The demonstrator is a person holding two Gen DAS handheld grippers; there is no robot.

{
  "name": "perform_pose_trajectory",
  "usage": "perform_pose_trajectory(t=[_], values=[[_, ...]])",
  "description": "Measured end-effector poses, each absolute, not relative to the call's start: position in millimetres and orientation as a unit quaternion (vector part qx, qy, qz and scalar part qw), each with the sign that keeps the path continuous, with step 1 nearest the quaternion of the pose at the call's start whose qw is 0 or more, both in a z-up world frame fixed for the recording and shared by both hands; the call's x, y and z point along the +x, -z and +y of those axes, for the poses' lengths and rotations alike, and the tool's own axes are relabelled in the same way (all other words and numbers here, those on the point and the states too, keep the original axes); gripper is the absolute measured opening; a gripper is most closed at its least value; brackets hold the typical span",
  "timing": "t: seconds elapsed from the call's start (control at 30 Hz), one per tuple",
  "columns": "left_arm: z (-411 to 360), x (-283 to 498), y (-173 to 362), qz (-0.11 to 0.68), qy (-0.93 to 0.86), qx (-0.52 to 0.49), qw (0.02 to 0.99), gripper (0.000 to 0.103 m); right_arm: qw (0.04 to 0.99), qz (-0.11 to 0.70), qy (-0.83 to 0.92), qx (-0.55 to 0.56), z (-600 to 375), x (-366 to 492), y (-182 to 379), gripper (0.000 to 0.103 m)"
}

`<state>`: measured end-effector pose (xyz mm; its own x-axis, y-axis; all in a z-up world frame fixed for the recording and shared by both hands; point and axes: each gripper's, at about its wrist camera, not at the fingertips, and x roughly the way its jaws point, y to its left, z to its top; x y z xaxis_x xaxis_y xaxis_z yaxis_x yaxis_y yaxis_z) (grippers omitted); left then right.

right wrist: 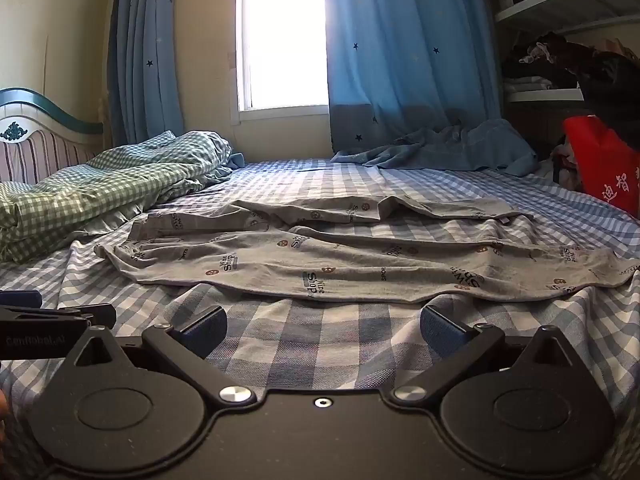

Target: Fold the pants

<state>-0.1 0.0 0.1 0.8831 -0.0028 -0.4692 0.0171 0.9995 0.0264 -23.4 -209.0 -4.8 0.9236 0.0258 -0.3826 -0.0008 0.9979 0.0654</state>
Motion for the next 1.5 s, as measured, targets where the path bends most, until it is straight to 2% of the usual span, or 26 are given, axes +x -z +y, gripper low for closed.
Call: perform_pose_trajectory(t=[1.5], values=[[2.4,-0.9,-4.0,0.245,-0.003,0.03,0.969,0.103,0.981,0.193,-0.006,0.033,-213.2,-22.4,3.9,0.102]])
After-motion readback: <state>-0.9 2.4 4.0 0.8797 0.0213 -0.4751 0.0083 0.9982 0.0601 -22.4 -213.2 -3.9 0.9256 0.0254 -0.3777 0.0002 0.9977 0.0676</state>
